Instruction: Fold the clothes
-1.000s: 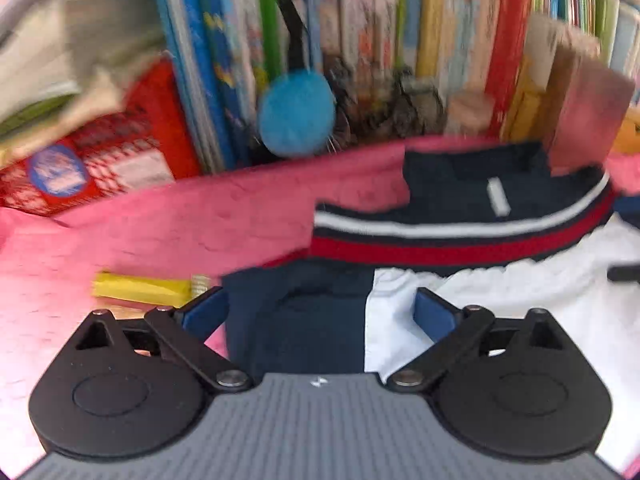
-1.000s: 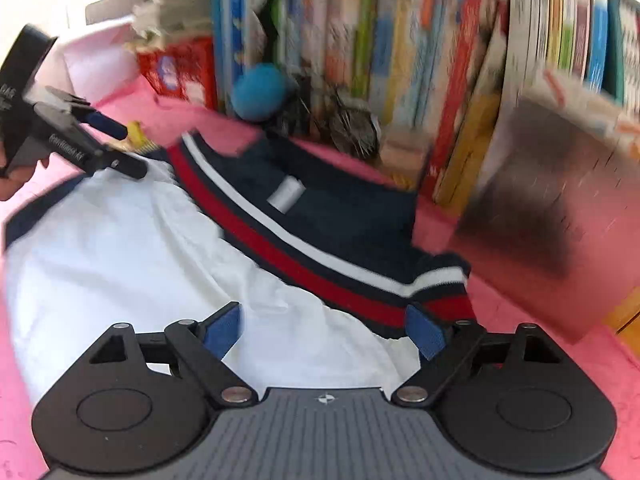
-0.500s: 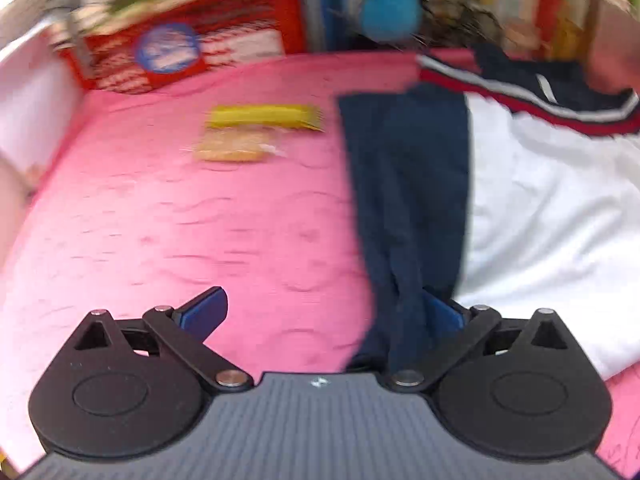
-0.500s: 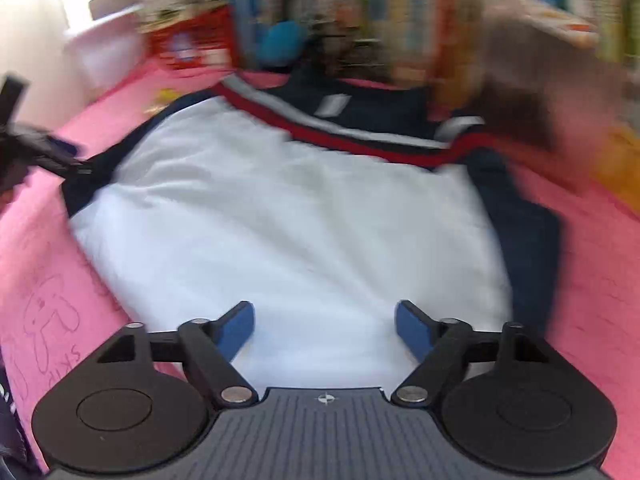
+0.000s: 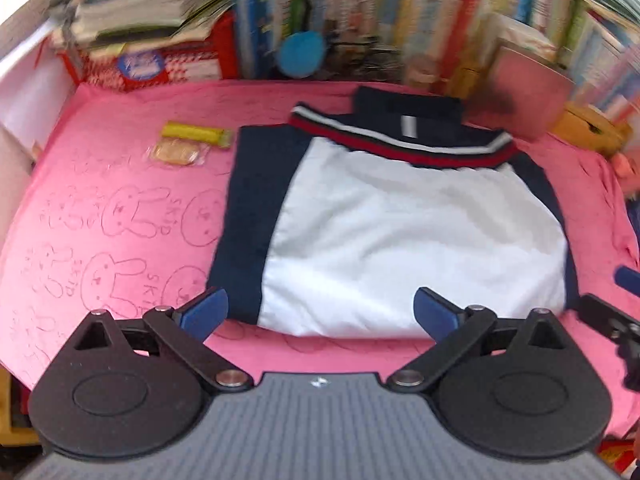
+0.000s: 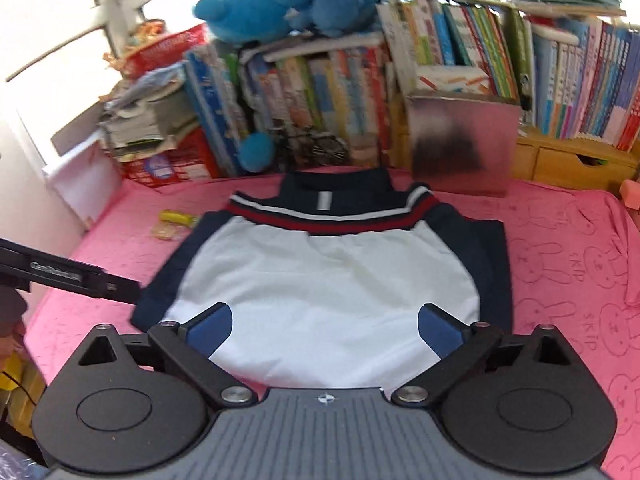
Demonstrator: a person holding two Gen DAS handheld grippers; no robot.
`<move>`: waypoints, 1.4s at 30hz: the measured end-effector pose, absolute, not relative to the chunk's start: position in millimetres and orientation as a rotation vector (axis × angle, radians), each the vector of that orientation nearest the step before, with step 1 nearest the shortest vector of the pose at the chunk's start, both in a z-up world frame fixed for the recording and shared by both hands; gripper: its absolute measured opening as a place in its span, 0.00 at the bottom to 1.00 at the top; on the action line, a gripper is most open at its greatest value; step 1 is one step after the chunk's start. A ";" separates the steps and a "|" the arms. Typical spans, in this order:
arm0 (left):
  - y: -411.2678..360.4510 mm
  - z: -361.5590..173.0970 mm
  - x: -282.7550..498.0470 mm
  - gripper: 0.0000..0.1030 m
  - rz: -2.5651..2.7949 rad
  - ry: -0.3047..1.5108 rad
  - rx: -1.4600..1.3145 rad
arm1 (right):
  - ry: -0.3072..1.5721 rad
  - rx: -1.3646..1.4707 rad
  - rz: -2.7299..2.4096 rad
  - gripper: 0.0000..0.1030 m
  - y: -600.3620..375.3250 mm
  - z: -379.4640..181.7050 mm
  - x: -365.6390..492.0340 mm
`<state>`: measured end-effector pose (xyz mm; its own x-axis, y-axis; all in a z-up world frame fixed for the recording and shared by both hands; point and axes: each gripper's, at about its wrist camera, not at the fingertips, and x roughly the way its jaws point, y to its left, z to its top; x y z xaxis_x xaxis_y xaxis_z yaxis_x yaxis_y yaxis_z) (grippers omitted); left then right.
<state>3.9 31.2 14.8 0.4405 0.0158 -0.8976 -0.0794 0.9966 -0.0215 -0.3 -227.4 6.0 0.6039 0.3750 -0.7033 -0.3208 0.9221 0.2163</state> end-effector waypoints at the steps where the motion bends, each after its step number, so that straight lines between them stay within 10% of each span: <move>1: 23.9 16.7 -1.0 0.98 0.054 1.112 -0.035 | 0.823 0.074 0.408 0.98 -226.2 8.1 -6.3; 42: -14.2 -26.2 20.5 0.98 0.096 1.218 0.081 | 0.903 0.207 0.347 0.99 -289.6 -36.5 7.7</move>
<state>20.5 -14.2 -26.2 0.3426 0.1173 -0.9321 -0.0309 0.9930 0.1136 7.7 -289.6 -36.5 0.5692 0.3793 -0.7295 -0.2072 0.9248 0.3191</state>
